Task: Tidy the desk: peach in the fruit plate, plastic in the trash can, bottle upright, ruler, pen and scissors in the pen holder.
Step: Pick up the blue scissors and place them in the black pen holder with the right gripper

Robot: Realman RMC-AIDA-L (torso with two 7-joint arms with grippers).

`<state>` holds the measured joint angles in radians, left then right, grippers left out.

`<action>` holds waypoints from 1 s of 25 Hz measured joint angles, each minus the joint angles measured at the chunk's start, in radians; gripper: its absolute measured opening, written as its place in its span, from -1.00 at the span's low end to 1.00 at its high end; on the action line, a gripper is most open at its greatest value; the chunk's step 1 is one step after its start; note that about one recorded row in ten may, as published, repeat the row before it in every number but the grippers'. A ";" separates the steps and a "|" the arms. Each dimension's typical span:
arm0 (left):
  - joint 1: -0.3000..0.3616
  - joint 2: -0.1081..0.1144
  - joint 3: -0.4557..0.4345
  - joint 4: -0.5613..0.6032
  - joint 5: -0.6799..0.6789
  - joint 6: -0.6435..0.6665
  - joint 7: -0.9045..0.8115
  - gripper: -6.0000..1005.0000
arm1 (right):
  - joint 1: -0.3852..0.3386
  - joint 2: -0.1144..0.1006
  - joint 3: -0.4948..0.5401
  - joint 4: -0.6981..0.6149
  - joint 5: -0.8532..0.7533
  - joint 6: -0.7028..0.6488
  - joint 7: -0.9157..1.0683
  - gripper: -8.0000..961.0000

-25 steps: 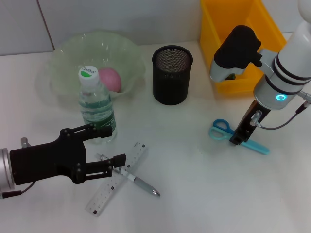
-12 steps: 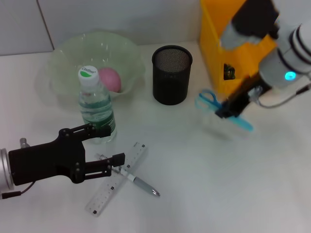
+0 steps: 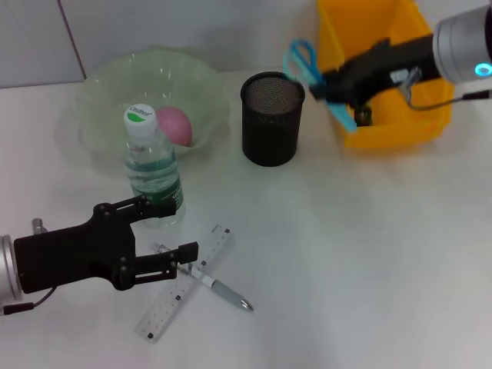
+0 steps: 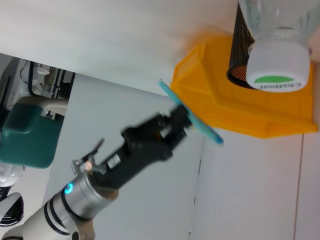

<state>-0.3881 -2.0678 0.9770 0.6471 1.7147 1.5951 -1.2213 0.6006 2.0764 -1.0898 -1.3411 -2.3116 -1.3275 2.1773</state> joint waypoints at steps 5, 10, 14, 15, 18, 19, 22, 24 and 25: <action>0.000 -0.001 0.001 -0.001 0.000 0.000 -0.007 0.60 | -0.010 0.001 -0.004 0.060 0.115 0.119 -0.085 -0.50; -0.001 -0.001 0.002 -0.008 0.000 0.000 -0.007 0.60 | 0.002 0.002 -0.023 0.179 0.257 0.217 -0.210 -0.50; -0.002 -0.002 0.002 -0.011 0.000 0.000 -0.007 0.60 | 0.008 0.003 -0.055 0.288 0.417 0.311 -0.361 -0.50; -0.002 -0.002 0.002 -0.011 0.000 0.000 -0.007 0.60 | 0.008 0.003 -0.055 0.288 0.417 0.311 -0.361 -0.50; -0.002 -0.002 0.002 -0.011 0.000 0.000 -0.007 0.60 | 0.011 0.004 -0.081 0.343 0.490 0.363 -0.439 -0.49; -0.002 -0.002 0.003 -0.011 0.000 0.000 -0.007 0.60 | 0.013 0.004 -0.089 0.359 0.507 0.376 -0.459 -0.49; -0.002 -0.002 0.005 -0.011 0.000 0.000 -0.007 0.60 | 0.019 0.005 -0.123 0.419 0.561 0.442 -0.527 -0.48; -0.002 -0.002 0.007 -0.011 0.000 0.000 -0.007 0.60 | 0.020 0.007 -0.147 0.449 0.598 0.489 -0.564 -0.47; -0.002 -0.002 0.007 -0.011 0.000 0.000 -0.007 0.60 | 0.020 0.007 -0.158 0.463 0.616 0.507 -0.579 -0.47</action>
<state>-0.3901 -2.0693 0.9843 0.6361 1.7150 1.5951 -1.2287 0.6207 2.0838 -1.2474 -0.8778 -1.6951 -0.8207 1.5979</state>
